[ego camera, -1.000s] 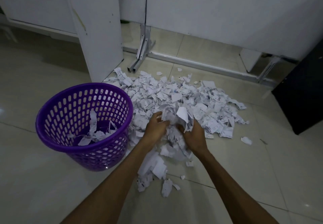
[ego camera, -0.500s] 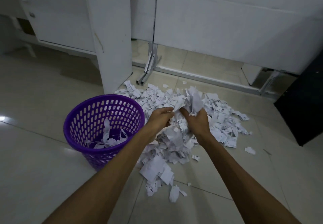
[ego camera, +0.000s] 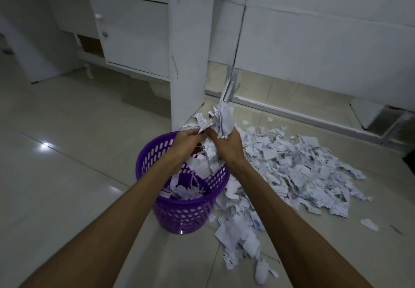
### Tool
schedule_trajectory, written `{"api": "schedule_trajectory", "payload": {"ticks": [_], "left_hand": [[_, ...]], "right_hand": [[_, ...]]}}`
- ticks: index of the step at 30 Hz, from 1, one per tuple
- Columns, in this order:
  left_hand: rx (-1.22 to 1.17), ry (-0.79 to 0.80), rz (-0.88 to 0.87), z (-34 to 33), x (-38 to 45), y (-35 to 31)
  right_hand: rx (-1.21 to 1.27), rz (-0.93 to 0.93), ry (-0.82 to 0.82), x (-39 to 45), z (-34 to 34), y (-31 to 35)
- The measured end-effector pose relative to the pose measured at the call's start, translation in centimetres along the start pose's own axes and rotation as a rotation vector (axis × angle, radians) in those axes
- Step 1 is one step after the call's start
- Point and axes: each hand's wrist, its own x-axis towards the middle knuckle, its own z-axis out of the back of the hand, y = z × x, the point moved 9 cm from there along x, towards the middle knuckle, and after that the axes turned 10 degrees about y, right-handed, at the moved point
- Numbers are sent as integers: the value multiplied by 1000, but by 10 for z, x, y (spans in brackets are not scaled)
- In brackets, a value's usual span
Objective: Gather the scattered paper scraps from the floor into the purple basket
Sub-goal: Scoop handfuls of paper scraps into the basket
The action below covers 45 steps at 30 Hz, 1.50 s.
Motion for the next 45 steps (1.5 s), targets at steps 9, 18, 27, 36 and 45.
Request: {"api": "schedule_trajectory", "payload": {"ticks": [9,18,27,36,45], "left_hand": [[239,-45,94,57,2,47],[486,-16,180,59,10,62],[469,-78,-93,-1,13,-1],[494,240,-178,-150,50,1],[452,114,119,-183,96,144]], "right_hand": [[-248,-11,180,4,-44,-39],[-432,-31,264,7,-38,-42],[-231,57,-83,-4,30,-32],[-341,-49,-173,-12,129,-84],[-447,-436,-58,-35,216,-220]]}}
